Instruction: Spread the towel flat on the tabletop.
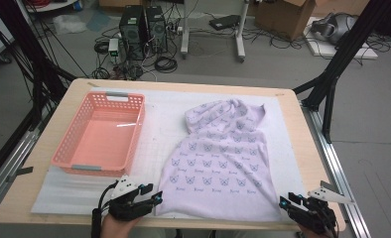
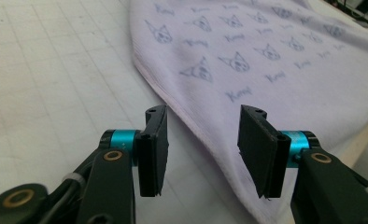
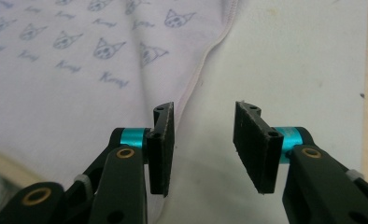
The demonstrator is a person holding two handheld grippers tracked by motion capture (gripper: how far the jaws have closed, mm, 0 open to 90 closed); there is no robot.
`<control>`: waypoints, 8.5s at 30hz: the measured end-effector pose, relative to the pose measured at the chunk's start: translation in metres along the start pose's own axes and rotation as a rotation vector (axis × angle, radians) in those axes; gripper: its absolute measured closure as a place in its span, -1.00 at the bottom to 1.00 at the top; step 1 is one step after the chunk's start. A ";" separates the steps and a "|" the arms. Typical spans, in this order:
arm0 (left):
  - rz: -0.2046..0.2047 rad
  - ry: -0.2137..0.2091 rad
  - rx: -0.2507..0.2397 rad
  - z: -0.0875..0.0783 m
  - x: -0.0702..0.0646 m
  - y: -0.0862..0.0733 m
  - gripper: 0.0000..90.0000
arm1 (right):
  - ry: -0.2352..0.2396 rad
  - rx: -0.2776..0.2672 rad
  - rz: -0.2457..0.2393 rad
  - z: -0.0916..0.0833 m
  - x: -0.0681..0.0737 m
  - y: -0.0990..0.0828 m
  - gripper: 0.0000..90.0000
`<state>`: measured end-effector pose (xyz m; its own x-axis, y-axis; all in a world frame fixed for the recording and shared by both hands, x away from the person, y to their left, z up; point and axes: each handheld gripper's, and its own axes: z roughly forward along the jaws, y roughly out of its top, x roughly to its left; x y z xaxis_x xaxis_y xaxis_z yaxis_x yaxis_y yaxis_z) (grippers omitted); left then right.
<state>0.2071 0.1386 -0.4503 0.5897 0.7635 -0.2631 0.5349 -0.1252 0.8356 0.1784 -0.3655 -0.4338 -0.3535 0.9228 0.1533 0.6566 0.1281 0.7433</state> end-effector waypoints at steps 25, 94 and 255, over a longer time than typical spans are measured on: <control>0.004 0.013 0.024 0.043 0.015 0.032 0.11 | 0.061 0.086 -0.103 0.057 -0.006 0.041 0.94; 0.087 -0.060 0.155 -0.017 -0.021 -0.019 0.91 | 0.101 0.098 -0.152 -0.019 -0.003 -0.021 0.96; 0.024 0.061 0.117 0.125 0.008 0.079 0.51 | 0.100 -0.084 -0.149 0.020 -0.012 0.033 0.26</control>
<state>0.3297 0.0557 -0.4468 0.5671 0.7961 -0.2111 0.5902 -0.2141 0.7784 0.2174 -0.3654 -0.4244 -0.5096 0.8547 0.0988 0.5361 0.2257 0.8134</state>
